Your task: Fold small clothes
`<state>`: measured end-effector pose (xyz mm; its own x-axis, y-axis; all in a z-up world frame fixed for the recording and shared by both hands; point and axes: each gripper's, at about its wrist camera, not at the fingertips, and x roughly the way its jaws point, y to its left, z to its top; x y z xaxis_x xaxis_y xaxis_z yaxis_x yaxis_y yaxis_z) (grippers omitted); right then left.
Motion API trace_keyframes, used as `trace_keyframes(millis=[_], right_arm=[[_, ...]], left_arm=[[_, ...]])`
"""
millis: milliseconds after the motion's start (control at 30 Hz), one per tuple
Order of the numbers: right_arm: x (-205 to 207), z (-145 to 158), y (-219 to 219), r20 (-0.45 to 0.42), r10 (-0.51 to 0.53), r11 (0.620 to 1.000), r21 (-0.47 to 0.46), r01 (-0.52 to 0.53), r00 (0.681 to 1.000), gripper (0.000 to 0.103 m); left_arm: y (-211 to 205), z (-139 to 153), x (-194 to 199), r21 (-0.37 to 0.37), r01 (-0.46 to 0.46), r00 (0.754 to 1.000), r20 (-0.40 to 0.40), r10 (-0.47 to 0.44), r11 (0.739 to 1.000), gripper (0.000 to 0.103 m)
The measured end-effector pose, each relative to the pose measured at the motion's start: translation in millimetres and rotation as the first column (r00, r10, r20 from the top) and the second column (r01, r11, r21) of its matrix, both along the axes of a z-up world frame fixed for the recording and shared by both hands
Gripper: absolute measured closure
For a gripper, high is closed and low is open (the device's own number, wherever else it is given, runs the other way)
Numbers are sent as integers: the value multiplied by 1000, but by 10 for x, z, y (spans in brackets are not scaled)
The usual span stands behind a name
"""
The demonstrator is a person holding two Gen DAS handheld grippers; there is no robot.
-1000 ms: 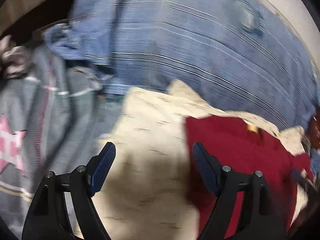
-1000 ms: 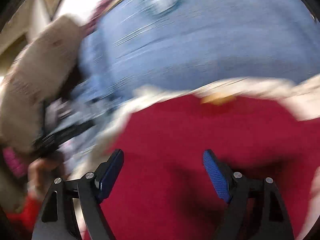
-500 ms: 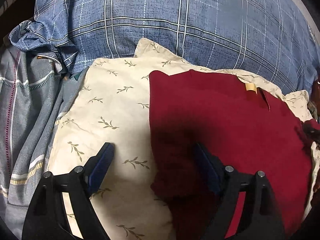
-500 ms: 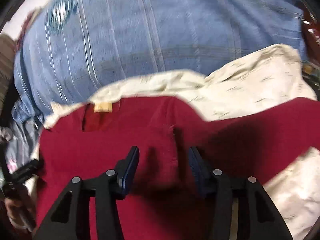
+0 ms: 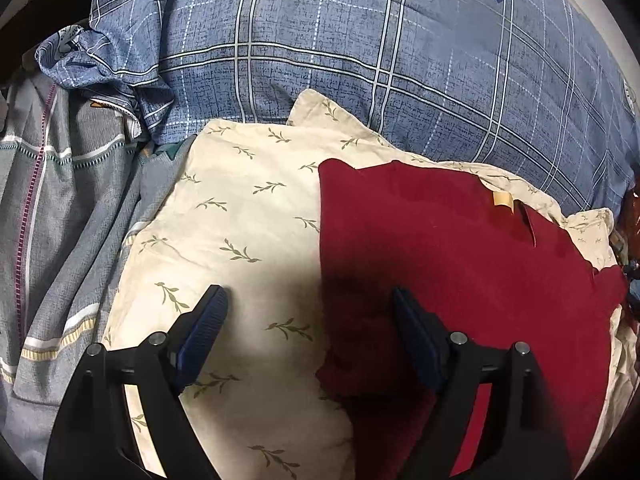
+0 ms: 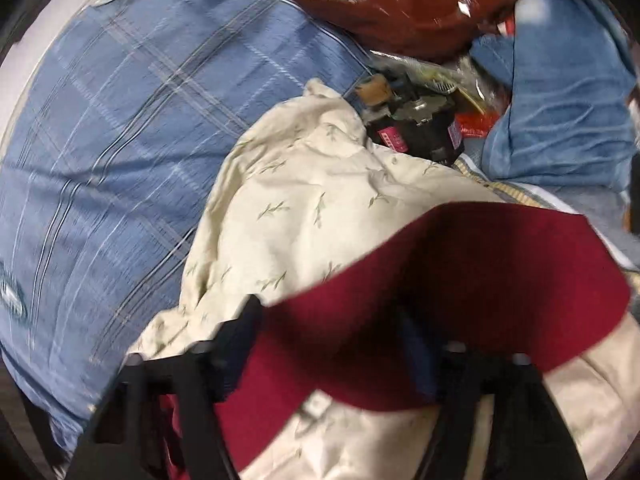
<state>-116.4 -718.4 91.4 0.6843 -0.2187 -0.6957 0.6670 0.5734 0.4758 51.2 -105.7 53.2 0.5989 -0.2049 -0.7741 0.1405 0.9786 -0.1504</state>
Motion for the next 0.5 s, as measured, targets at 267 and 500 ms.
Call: trace_keyframes(millis=[267,500], right_arm=[[-187,1057,930,189,307,925,-289,-246,933,97],[396,1684,2680,77,799,560,-457,-691,597,97]], left_arm=[[187,134,11,-40,-56,998,29,57,998,20],[401,232,10,-106,-122,990,55,128,987,20]])
